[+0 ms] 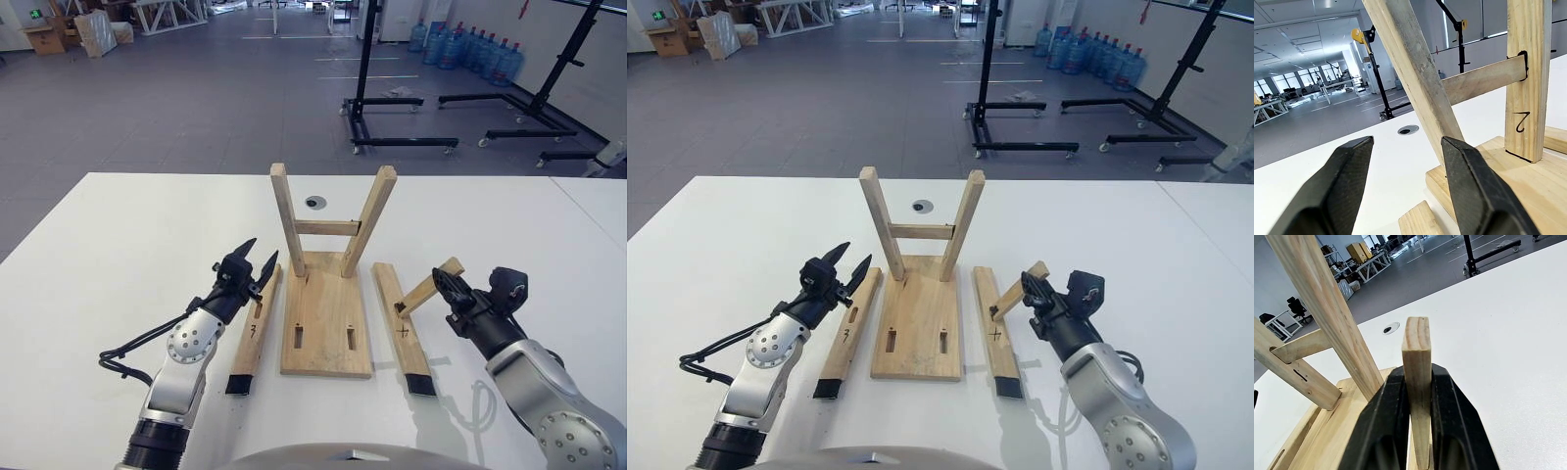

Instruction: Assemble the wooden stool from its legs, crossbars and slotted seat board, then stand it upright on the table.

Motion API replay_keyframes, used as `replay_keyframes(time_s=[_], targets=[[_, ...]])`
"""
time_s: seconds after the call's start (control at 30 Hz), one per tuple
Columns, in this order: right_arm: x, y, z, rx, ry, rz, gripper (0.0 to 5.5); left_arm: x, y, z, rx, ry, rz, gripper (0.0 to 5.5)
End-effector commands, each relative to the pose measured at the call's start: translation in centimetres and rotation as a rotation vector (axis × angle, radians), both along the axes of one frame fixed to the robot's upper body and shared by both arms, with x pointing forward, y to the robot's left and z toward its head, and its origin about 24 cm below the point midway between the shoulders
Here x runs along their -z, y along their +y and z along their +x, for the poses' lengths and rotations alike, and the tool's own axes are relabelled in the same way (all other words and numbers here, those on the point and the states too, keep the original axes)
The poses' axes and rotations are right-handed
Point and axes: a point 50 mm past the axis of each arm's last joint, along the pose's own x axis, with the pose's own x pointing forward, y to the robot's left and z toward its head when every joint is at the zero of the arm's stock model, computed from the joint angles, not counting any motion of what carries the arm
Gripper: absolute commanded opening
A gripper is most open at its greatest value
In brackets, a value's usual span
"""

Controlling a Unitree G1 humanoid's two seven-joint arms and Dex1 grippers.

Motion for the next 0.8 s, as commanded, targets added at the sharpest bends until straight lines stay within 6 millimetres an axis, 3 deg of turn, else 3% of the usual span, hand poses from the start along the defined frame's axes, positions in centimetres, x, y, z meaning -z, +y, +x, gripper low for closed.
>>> replay_keyframes(time_s=[0.03,0.3,0.8], targets=[[0.0,0.0,-0.1,-0.032,0.019,-0.017,0.39,-0.1,-0.1,-0.1,0.006,0.005,0.013,2.52],[-0.6,0.4,0.3,-0.056,-0.016,-0.013,0.39,0.0,-0.1,0.1,0.012,0.006,0.018,2.52],[1.5,-0.2,-0.5,-0.049,0.089,-0.097,0.39,0.0,0.0,0.2,0.023,0.002,0.039,2.52]])
